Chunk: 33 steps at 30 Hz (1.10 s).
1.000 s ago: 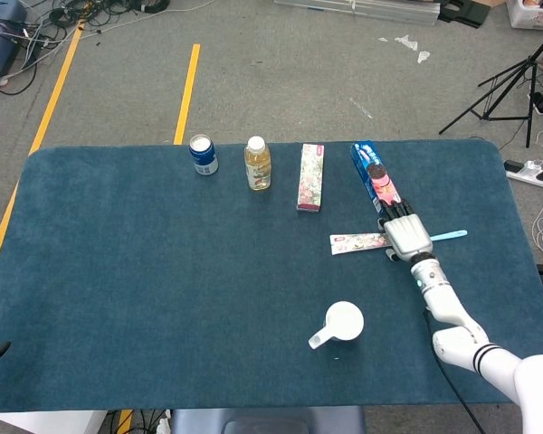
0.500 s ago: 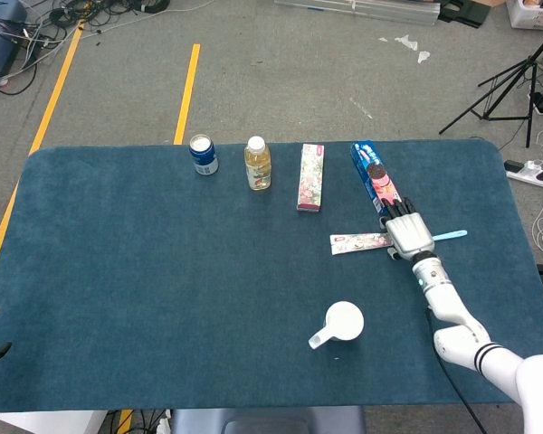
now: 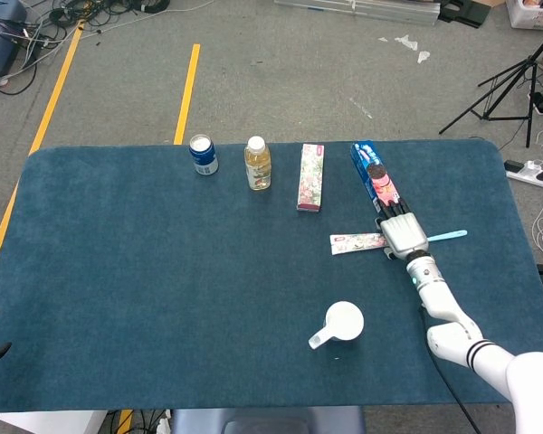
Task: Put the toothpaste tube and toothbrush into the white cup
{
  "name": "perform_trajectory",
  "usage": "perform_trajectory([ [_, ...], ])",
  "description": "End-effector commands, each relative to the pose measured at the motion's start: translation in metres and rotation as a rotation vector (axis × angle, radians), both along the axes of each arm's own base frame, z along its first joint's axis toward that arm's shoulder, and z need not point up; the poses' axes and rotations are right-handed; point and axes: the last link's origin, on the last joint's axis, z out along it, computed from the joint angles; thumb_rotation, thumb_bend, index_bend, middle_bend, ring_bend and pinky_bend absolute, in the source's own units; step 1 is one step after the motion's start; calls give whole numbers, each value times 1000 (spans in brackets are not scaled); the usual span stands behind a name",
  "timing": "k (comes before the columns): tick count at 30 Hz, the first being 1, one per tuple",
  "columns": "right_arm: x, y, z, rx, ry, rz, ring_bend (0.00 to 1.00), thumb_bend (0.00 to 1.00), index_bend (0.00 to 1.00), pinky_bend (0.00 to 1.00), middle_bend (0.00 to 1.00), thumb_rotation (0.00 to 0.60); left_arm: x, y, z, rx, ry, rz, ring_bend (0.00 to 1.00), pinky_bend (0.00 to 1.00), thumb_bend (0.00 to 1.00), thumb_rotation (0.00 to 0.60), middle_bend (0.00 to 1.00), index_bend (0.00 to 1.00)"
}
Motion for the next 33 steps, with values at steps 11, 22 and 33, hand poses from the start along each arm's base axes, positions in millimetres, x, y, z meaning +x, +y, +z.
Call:
perform_trajectory([
  [11, -2, 1, 0, 0, 6, -11, 0, 257, 563, 0, 0, 600, 0, 0, 0, 0, 1, 0, 158, 167, 0, 600, 136, 385],
  [22, 14, 17, 32, -32, -96, 48, 0, 264, 577, 0, 0, 600, 0, 0, -1, -1, 4, 2, 158, 167, 0, 600, 136, 385],
  [33, 38, 45, 77, -76, -196, 115, 0, 265, 577, 0, 0, 600, -2, -1, -1, -5, 10, 6, 158, 167, 0, 600, 135, 385],
])
